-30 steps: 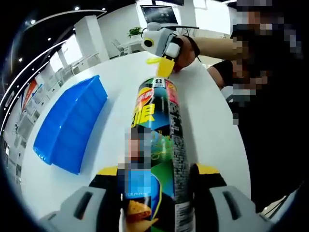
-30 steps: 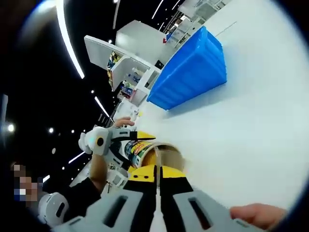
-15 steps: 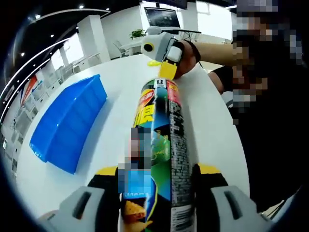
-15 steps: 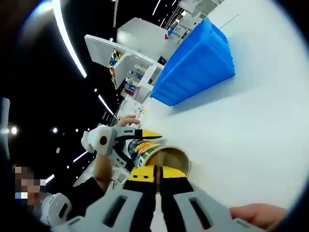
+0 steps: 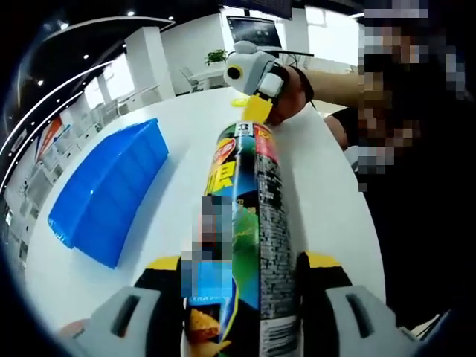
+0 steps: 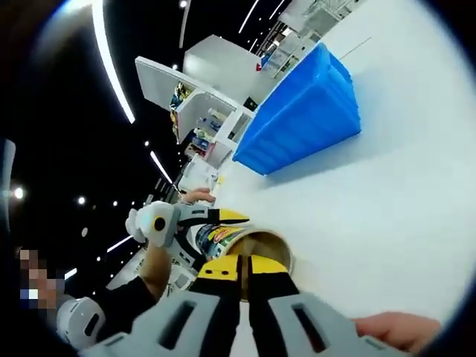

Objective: Open the lid of the chip container on the table, take out the chips, place them into the box in front of the container, and close the lid

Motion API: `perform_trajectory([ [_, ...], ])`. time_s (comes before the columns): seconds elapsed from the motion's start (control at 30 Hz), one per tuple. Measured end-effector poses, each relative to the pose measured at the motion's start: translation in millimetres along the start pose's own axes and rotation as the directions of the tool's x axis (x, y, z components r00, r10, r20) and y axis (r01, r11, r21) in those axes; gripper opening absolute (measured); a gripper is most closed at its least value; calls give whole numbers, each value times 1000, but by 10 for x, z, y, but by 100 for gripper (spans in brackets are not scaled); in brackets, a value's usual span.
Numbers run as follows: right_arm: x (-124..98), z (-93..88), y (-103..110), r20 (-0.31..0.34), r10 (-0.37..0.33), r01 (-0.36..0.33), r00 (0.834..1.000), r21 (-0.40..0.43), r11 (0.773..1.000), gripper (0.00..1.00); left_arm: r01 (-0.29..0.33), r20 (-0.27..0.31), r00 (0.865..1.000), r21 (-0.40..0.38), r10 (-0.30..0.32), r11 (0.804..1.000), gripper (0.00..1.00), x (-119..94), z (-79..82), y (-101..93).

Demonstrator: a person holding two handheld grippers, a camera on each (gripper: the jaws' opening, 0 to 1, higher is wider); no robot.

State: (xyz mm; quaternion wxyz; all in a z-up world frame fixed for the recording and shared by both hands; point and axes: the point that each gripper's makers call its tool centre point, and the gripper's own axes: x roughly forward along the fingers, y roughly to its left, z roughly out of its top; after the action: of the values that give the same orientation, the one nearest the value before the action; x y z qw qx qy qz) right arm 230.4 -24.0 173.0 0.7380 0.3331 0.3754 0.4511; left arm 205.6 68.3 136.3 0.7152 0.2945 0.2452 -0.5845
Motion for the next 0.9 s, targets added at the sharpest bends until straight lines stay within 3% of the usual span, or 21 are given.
perform_trajectory([
  [0.1, -42, 73, 91, 36, 22, -22, 999, 4, 1000, 3, -56, 29, 998, 34, 55, 998, 62, 4, 63, 34],
  [0.23, -109, 200, 211, 75, 31, -31, 997, -2, 1000, 4, -76, 133, 988, 5, 74, 997, 62, 0, 202, 43],
  [0.33, -171, 336, 377, 107, 47, -45, 993, -28, 999, 4, -63, 251, 965, -45, 73, 997, 62, -22, 358, 18],
  [0.43, -197, 437, 556, 114, 53, -45, 992, -70, 997, 4, -59, 315, 946, -76, 80, 995, 62, -36, 449, -5],
  [0.5, -207, 489, 613, 107, 11, 4, 994, -135, 991, 4, -64, 351, 932, -87, 90, 994, 62, -37, 498, 2],
  [0.53, -205, 519, 658, 111, 4, 15, 994, -169, 986, 4, -63, 382, 919, -99, 97, 993, 62, -40, 539, 10],
  [0.57, -203, 545, 719, 110, -13, 35, 994, -198, 980, 4, -60, 389, 916, -104, 96, 993, 62, -41, 545, 8],
  [0.67, -165, 600, 961, 112, 10, 16, 994, -226, 974, 3, -18, 467, 880, -134, 79, 991, 62, -65, 639, -27],
  [0.8, -59, 613, 1217, 94, 17, 10, 995, -273, 962, 4, -8, 480, 874, -141, 75, 990, 62, -49, 664, -44],
  [0.83, -12, 622, 1282, 86, 15, 14, 996, -324, 946, 4, -6, 483, 873, -141, 74, 990, 62, -48, 667, -49],
  [0.9, 64, 614, 1391, 75, 14, 13, 997, -339, 941, 4, -2, 486, 871, -141, 71, 990, 62, -40, 668, -54],
])
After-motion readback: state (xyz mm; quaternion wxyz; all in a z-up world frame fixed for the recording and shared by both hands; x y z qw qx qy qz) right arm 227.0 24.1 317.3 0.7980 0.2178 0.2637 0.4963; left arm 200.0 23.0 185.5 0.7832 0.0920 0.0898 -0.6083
